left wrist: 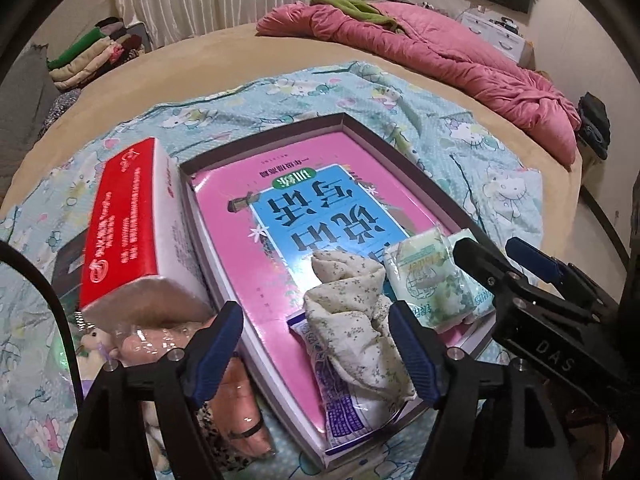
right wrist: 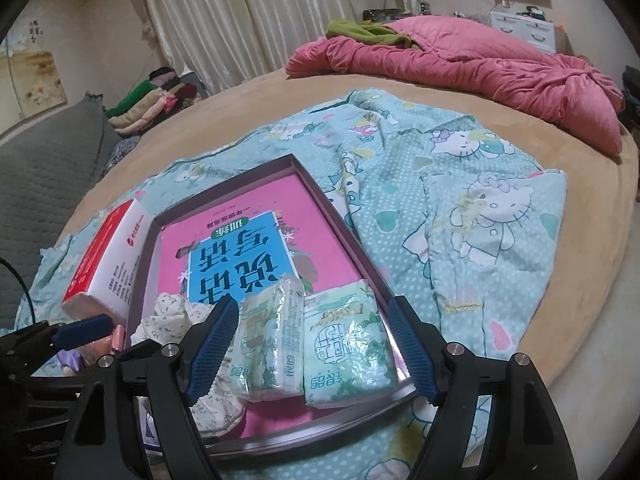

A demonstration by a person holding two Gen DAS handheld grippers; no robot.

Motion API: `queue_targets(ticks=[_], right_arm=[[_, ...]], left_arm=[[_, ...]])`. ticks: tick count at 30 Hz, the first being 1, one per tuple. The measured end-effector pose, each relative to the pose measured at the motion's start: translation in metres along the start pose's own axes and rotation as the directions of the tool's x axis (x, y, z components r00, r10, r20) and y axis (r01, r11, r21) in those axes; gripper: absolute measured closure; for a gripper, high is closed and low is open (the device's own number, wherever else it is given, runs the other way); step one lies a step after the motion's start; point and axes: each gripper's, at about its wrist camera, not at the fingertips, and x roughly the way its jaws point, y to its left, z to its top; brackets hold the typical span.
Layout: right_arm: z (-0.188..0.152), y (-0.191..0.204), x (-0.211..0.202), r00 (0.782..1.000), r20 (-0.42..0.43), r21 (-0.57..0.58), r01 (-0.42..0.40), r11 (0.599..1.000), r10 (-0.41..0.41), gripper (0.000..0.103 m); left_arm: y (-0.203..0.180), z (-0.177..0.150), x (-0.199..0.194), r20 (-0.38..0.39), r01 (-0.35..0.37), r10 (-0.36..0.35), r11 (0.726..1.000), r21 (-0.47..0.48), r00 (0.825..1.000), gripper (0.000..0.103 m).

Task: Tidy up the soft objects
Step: 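Move both tools back toward the dolls and bagged items beside the box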

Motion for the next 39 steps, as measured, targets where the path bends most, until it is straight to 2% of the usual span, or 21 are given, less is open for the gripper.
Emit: queue_targets(ticks=[13,18,22,30,39], right_arm=[[0.001,0.001,-0.014,0.998,0.060,-0.001,0.021,1.000,-0.021,0.024],[0.003,0.004,-0.035,0.985,0.167,-0.018,0.054,0.998,-0.050,0.022],[0.004,0.009,-0.046,0.973,0.218,-0.038,0.081,0.996,-0.071,0.021],[0.010,0.012,-0.068,0.959,0.266,-0.004,0.105,0.995,-0.100,0.021],[0.011,0.036,-0.082,0.961,0.270,-0.056,0.072,0.996,-0.055,0.021]], left_arm=[[0.014,-0.005,-0.020,0.011,-0.037,0.038,0.999,-0.032,0.999,0.019],[0.022,-0.007,-0.037,0.050,-0.039,0.041,0.998,-0.048,0.998,0.019],[0.028,-0.008,-0.045,0.058,-0.042,0.046,0.997,-0.061,0.997,0.019],[0.038,-0.013,-0.056,0.063,-0.061,0.065,0.996,-0.072,0.996,0.019],[0.052,-0.015,-0.074,0.086,-0.061,0.069,0.994,-0.092,0.994,0.019]])
